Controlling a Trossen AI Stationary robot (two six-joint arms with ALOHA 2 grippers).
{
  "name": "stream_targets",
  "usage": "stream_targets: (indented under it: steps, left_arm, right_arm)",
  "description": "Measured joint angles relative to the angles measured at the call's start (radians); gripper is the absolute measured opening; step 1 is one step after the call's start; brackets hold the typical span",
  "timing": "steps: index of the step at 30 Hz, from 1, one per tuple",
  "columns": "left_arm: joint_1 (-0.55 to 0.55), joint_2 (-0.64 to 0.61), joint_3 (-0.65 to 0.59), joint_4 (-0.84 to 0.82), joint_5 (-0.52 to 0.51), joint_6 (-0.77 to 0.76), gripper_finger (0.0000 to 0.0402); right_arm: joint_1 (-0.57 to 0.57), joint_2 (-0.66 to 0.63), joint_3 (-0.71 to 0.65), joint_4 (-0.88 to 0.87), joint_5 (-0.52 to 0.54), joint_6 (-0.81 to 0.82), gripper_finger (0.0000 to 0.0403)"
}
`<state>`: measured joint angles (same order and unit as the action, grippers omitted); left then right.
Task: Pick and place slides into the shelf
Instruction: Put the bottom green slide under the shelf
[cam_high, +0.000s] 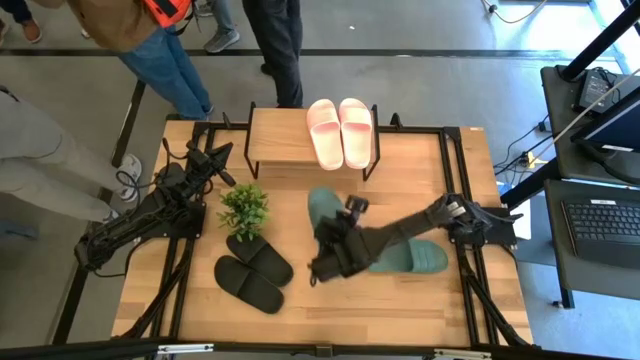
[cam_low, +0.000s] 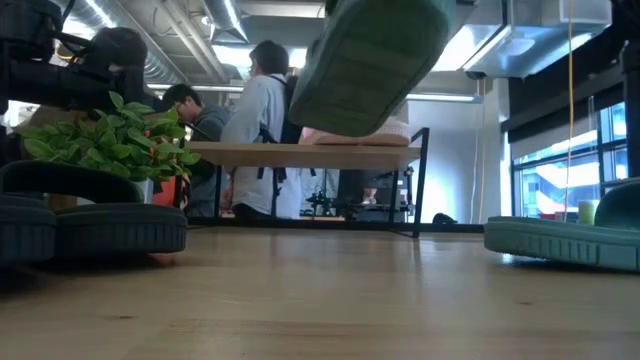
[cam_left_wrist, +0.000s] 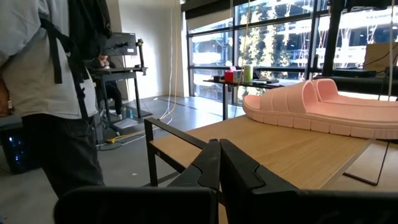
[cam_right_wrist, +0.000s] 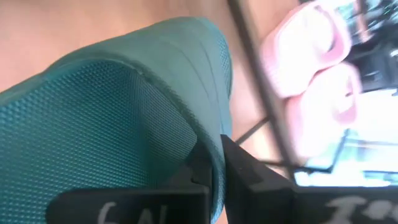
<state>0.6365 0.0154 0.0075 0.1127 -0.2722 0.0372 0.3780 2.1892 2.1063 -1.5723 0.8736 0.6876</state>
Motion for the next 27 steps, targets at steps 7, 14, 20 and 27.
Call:
stream_targets:
  steps: [7,14,20,27]
  left_arm:
    - [0.000,0.000,0.000,0.000,0.000,0.000,0.0000]
    - [0.000,0.000,0.000,0.000,0.000,0.000,0.0000]
    - [0.000,0.000,0.000,-0.005,0.000,0.000,0.0000]
    - [0.000,0.000,0.000,-0.018,0.000,-0.001,0.0000]
  right_arm:
    - [-0.053,0.000,-0.054,0.002,0.025,-0.015,0.0013]
    - [-0.074,0.001,-0.224,0.008,0.021,0.100,0.0013]
    - [-0.099,0.001,-0.335,0.041,0.024,0.198,0.0013]
    - [-0.152,0.001,-0.460,0.166,0.027,0.174,0.0013]
